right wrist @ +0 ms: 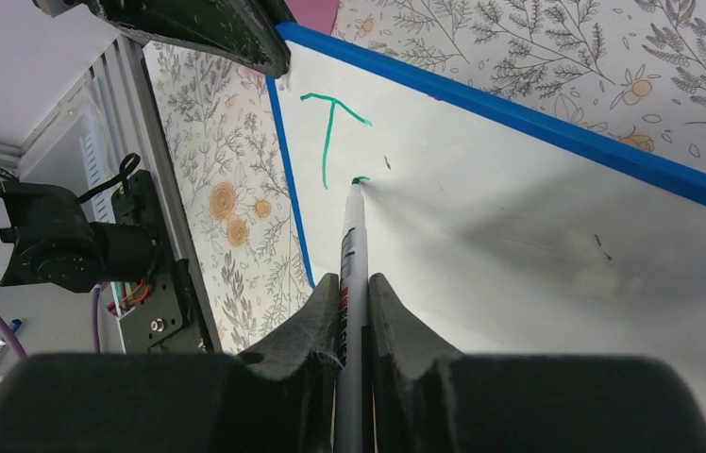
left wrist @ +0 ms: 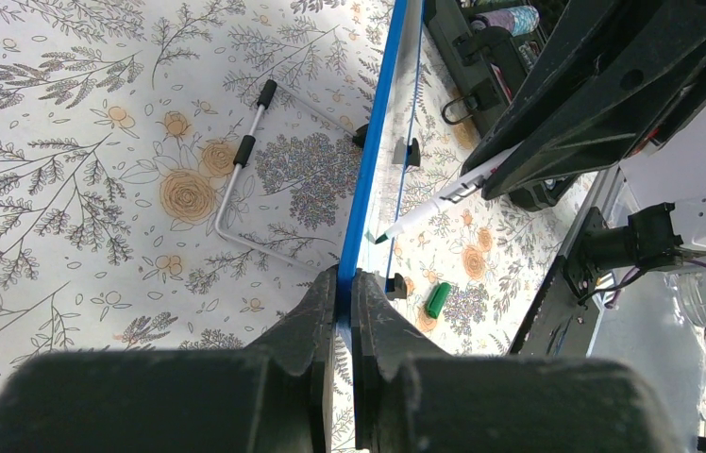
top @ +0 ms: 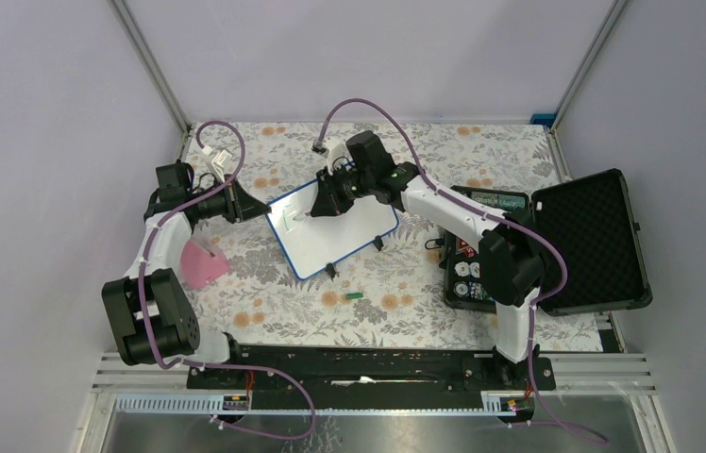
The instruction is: Write a sentence on the whiteboard
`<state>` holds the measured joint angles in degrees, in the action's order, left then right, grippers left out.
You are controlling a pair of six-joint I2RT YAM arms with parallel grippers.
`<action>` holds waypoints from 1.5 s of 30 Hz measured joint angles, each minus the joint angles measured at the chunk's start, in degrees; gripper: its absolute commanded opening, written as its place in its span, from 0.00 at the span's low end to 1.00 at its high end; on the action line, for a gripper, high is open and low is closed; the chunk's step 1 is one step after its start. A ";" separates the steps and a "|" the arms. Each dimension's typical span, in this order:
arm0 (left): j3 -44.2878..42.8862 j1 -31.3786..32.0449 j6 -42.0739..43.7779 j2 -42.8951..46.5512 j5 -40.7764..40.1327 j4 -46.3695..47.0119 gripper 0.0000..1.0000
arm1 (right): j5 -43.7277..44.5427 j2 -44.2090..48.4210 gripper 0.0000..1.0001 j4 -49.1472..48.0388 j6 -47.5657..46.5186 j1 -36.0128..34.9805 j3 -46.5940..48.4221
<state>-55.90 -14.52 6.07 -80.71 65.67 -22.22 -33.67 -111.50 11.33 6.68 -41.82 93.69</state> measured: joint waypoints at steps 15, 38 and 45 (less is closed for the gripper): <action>0.00 0.00 0.13 0.00 -0.13 0.00 0.00 | -0.04 -0.13 0.00 -0.02 -0.44 -0.55 -0.57; -0.02 0.07 0.13 0.00 -0.31 0.00 0.00 | 1.29 1.11 0.00 1.14 -2.69 -0.31 -2.49; 0.00 0.11 0.13 0.00 -0.33 0.00 0.00 | 1.31 1.29 0.00 1.92 -2.99 0.39 -2.49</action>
<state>-55.90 -14.41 6.20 -80.71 65.34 -22.22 -32.36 -110.21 13.26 3.68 -41.43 91.20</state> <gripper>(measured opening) 0.068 0.186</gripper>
